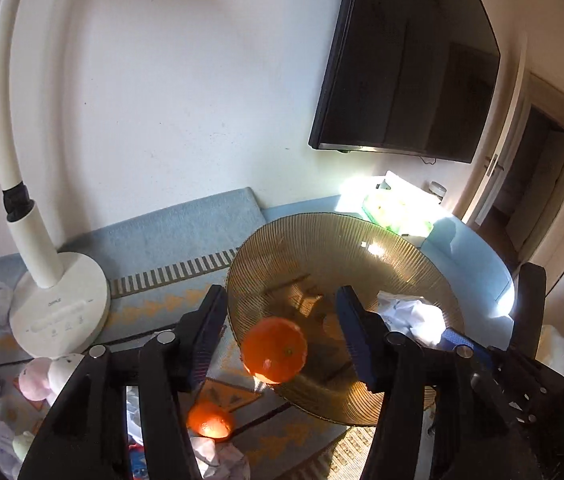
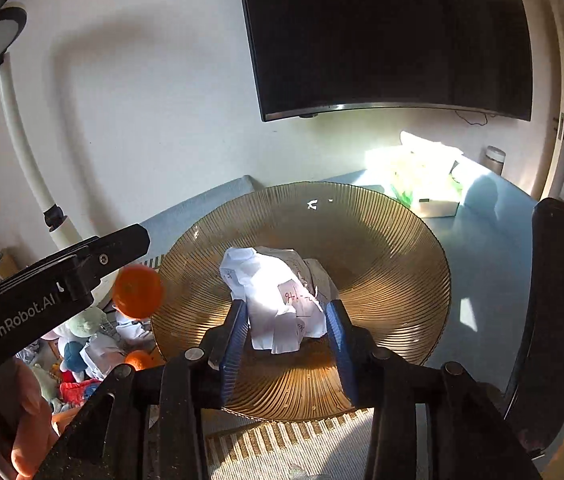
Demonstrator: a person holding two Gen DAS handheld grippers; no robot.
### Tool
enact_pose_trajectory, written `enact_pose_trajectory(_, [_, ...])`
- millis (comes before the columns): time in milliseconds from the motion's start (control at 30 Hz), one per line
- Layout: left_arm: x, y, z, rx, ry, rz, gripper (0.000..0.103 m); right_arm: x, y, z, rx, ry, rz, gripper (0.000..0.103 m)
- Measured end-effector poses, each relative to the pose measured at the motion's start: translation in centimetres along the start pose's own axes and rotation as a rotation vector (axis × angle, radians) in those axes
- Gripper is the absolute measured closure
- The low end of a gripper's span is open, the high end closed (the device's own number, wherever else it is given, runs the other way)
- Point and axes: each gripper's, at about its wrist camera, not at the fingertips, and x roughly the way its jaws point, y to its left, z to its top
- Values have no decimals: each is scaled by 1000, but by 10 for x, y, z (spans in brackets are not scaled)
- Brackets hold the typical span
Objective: Organize objects
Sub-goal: 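Carry both to the golden bowl and open both tools to drop them in, then move both tools back over the desk toward crumpled paper balls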
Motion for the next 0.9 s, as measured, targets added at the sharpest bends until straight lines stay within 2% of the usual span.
enact_pose_trajectory(33, [0, 1, 0, -11, -6, -11, 24, 1, -2, 0, 9, 1, -2, 50])
enact_pose_trajectory(100, [-7, 8, -1, -24, -21, -20, 17, -3, -3, -1, 7, -17, -25, 46])
enact_pose_trajectory(200, [-29, 15, 1, -18, -40, -22, 14, -12, 2, 2, -8, -60, -26, 35])
enact_pose_trajectory(267, [-47, 21, 1, -6, -63, 4, 11, -16, 10, 9, -26, -100, -18, 16])
enact_pose_trajectory(333, [-72, 30, -3, -2, -88, 45, 11, -18, 22, 17, -66, -168, -45, 8])
enact_pose_trajectory(433, [-112, 53, -16, -14, -119, 124, 10, -9, 44, 26, -166, -300, -189, 7])
enact_pose_trajectory(533, [-153, 80, -36, -56, -129, 202, 4, 20, 61, 27, -271, -353, -342, 7])
enact_pose_trajectory(600, [-178, 101, -52, -98, -145, 256, 4, 43, 68, 25, -321, -323, -410, 7])
enact_pose_trajectory(733, [-215, 144, -81, -187, -151, 365, 4, 72, 72, 22, -363, -259, -460, 8])
enact_pose_trajectory(900, [-253, 180, -113, -290, -174, 446, 4, 65, 60, 22, -306, -194, -463, 8])
